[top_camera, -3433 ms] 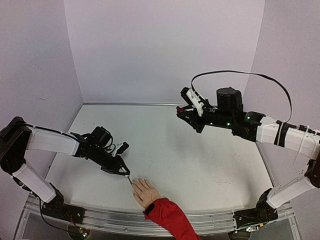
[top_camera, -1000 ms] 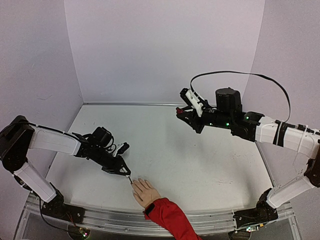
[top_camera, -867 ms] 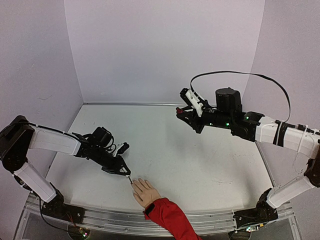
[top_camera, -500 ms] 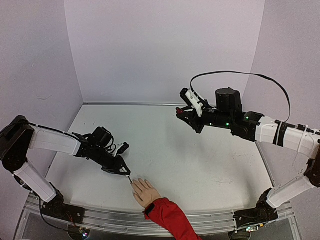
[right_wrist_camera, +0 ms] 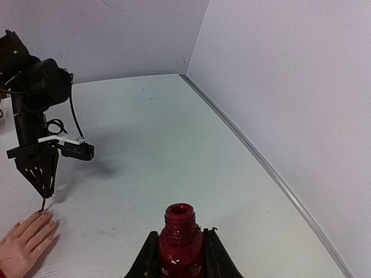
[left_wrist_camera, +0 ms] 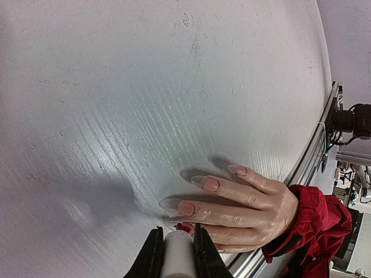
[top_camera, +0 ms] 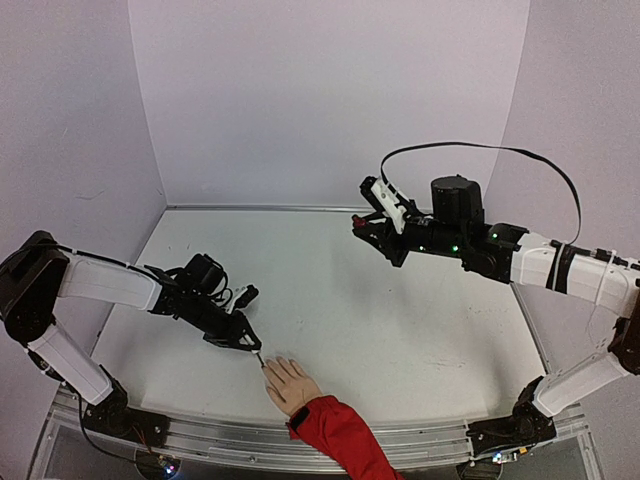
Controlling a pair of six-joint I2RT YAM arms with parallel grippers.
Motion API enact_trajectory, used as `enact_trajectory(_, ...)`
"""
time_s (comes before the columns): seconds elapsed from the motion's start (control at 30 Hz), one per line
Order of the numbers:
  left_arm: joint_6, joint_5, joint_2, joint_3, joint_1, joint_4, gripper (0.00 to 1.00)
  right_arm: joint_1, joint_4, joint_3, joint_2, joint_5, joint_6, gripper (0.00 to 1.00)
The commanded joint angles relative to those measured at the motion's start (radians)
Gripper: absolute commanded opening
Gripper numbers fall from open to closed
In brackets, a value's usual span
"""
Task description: Paint the nails
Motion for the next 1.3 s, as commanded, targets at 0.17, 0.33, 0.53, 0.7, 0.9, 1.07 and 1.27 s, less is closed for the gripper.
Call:
enact_trajectory(0.17,0.027,-0.007,0.001,0.020,0.002,-0.002,0.00,-0.004,0.041,0.022,0.001,-0.011,0.006,0.00)
enact_trajectory(0.33,0.030,-0.006,0.006,0.021,0.001,-0.004,0.00,-0.004,0.041,0.022,0.001,-0.011,0.006,0.00)
enact_trajectory(0.53,0.030,-0.009,0.007,0.027,0.000,-0.005,0.00,-0.004,0.041,0.022,0.001,-0.011,0.005,0.00)
enact_trajectory(0.7,0.031,-0.007,0.012,0.028,0.001,-0.005,0.00,-0.004,0.041,0.024,0.001,-0.011,0.004,0.00)
enact_trajectory(0.9,0.031,-0.009,0.012,0.029,0.000,-0.005,0.00,-0.004,0.041,0.024,0.002,-0.011,0.005,0.00)
enact_trajectory(1.07,0.033,-0.015,0.019,0.033,0.001,-0.005,0.00,-0.004,0.041,0.025,0.003,-0.011,0.004,0.00)
enact_trajectory(1.27,0.036,-0.014,0.026,0.039,0.001,-0.006,0.00,-0.004,0.041,0.027,0.005,-0.007,0.004,0.00)
